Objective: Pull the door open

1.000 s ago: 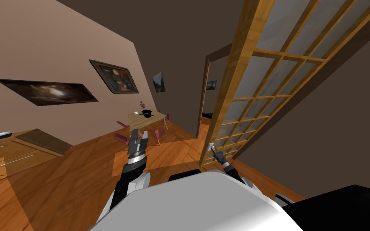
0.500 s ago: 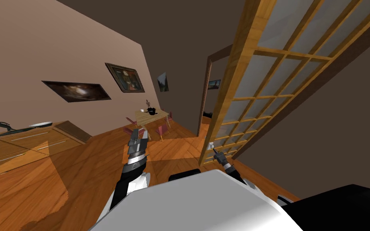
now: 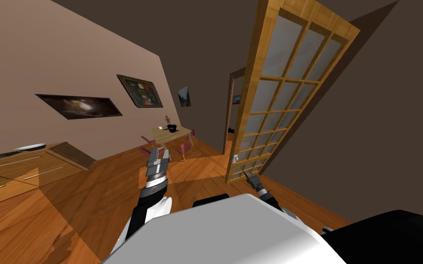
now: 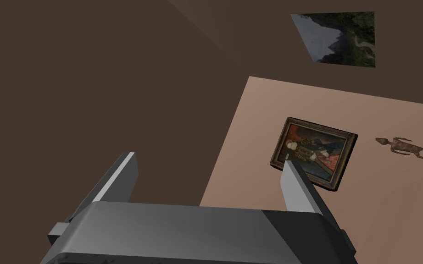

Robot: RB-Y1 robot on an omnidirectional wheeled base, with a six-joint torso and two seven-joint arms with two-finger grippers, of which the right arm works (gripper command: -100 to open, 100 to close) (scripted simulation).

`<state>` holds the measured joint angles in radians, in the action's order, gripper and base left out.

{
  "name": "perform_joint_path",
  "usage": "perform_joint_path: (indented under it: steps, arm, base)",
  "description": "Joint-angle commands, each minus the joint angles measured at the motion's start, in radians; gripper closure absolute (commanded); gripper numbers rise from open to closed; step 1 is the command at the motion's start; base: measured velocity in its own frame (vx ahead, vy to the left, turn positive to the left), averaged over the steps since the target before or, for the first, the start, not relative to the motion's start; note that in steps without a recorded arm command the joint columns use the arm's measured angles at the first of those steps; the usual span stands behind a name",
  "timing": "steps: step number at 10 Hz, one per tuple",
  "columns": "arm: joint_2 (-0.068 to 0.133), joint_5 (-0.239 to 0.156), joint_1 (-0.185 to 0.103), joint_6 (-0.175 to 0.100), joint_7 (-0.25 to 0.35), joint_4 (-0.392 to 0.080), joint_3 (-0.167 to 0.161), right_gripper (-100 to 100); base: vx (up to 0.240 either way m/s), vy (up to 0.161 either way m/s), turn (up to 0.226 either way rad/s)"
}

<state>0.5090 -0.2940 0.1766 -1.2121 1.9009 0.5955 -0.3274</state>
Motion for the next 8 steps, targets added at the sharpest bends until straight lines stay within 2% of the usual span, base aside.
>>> perform_joint_path:
  steps: [1,5,6,7,8]
  arm:
    - [-0.010,-0.004,-0.015,0.015,-0.010,-0.001,0.006,-100]
    - [-0.030,-0.011,-0.045,0.048,-0.031,-0.003,0.020,-100]
    - [-0.026,-0.010,-0.040,0.041,-0.027,-0.003,0.017,-100]
    - [-0.026,-0.010,-0.040,0.041,-0.027,-0.003,0.017,100]
    - [-0.026,-0.010,-0.040,0.041,-0.027,-0.003,0.017,100]
  base:
    - [0.122,0.001,0.051]
    - [0.215,-0.002,0.064]
    - [0.102,0.002,0.022]
    - [-0.007,-0.001,-0.016]
    - [-0.035,-0.003,0.001]
